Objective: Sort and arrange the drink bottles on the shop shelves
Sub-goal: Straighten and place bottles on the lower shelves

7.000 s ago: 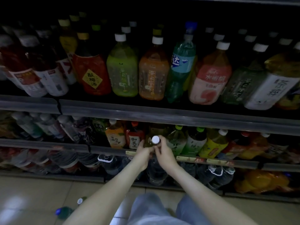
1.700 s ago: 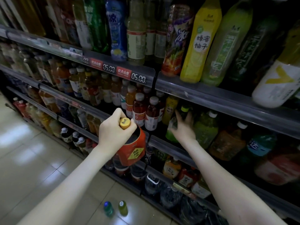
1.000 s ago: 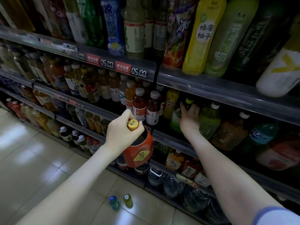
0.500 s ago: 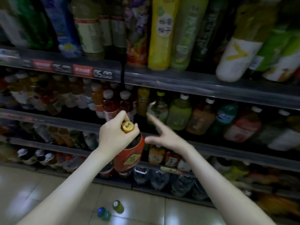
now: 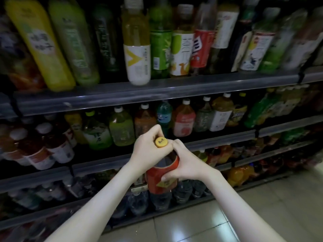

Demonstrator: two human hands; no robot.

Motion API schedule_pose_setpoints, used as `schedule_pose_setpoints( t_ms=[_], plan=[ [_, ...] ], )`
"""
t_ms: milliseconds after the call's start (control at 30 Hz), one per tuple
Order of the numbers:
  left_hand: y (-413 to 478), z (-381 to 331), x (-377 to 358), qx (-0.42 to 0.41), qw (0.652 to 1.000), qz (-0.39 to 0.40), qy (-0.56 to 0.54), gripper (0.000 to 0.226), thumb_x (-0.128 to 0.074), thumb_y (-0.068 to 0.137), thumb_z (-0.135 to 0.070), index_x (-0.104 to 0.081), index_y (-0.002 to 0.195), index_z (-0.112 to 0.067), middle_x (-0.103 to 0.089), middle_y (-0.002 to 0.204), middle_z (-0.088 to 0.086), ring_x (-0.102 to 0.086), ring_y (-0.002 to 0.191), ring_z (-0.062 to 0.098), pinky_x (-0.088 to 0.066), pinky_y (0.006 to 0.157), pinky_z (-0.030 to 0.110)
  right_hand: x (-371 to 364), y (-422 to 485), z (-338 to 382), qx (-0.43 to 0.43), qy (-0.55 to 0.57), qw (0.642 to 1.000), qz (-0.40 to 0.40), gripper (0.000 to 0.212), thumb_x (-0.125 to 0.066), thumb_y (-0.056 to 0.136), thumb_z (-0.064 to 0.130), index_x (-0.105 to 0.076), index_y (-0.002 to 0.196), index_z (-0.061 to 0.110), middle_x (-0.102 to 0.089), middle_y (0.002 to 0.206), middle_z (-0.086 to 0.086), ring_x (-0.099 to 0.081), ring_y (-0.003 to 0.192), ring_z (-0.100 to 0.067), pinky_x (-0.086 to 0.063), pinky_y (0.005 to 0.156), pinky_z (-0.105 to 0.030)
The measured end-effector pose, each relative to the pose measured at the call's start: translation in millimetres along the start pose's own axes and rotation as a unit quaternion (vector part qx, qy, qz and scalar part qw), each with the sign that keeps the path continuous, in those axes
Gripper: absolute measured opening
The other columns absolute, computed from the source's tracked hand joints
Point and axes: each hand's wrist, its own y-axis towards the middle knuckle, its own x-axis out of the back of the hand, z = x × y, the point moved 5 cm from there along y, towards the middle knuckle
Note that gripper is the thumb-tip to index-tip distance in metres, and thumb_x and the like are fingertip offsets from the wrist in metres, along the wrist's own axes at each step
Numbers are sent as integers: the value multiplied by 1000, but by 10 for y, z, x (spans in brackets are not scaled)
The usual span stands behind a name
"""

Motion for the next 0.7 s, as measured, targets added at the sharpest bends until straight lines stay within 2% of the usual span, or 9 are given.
schedule_pose_setpoints(
  t_ms=[67, 167, 233, 300, 367, 433, 500, 633, 700],
  plan=[
    [76, -115, -324, -3, 999, 45, -14, 35, -70, 80, -21, -36, 70, -15, -35, 56, -7, -35, 54, 8, -27, 53, 26, 186, -201, -196, -14, 5, 1000, -24, 87, -89, 62, 36, -33, 126, 51, -36, 116, 21, -42, 111, 11, -42, 96, -23],
    [172, -307, -832, 4, 996, 82, -20, 35, -70, 82, -23, -37, 70, -17, -39, 57, -7, -38, 55, 7, -31, 55, 26, 493, -525, -484, -24, 24, 998, -50, 85, -88, 61, 44, -35, 127, 51, -41, 129, 27, -41, 121, 11, -41, 101, -21],
    [228, -411, -1069, 3, 993, 116, -2, 34, -70, 83, -29, -40, 71, -20, -45, 59, -6, -45, 56, 9, -36, 56, 29, 649, -665, -625, -33, 32, 996, -81, 82, -87, 60, 44, -40, 127, 46, -46, 131, 25, -44, 121, 9, -42, 100, -22],
    [312, -543, -1351, 1, 985, 156, 67, 30, -67, 84, -41, -45, 77, -22, -55, 67, -4, -54, 62, 12, -43, 58, 35, 869, -823, -855, -45, 20, 991, -123, 89, -87, 58, 45, -40, 133, 37, -45, 132, 18, -44, 123, 2, -42, 101, -26],
    [391, -621, -1562, 0, 967, 176, 182, 31, -58, 86, -56, -50, 90, -26, -59, 77, -5, -57, 68, 10, -48, 61, 37, 1054, -946, -1129, -64, 13, 987, -149, 93, -87, 58, 43, -37, 136, 33, -43, 133, 14, -43, 124, -3, -42, 101, -27],
    [465, -625, -1683, 17, 964, 159, 213, 36, -45, 90, -62, -53, 103, -29, -61, 82, -6, -58, 72, 9, -49, 65, 37, 1246, -1031, -1366, -69, 29, 981, -178, 85, -89, 58, 38, -40, 127, 36, -45, 128, 12, -45, 122, -7, -42, 99, -27],
    [498, -543, -1759, 55, 972, 128, 189, 38, -37, 96, -57, -55, 112, -27, -62, 89, -4, -59, 76, 10, -51, 70, 38, 1443, -1084, -1575, -81, 44, 972, -217, 82, -91, 57, 32, -41, 121, 36, -48, 123, 8, -48, 119, -12, -42, 98, -30],
    [606, -218, -1885, 81, 953, 104, 271, 41, -42, 100, -42, -44, 138, -28, -55, 122, -2, -59, 95, 14, -53, 82, 38, 1822, -1039, -1853, -99, 52, 958, -262, 86, -92, 55, 31, -41, 124, 32, -50, 126, 3, -50, 119, -17, -44, 101, -39],
    [735, -119, -1985, 69, 953, 99, 280, 46, -44, 100, -36, -35, 145, -30, -45, 138, 0, -54, 113, 18, -51, 88, 37, 1983, -954, -1890, -89, 65, 958, -263, 86, -92, 57, 30, -38, 124, 36, -49, 128, 5, -49, 120, -15, -43, 100, -36]
  ],
)
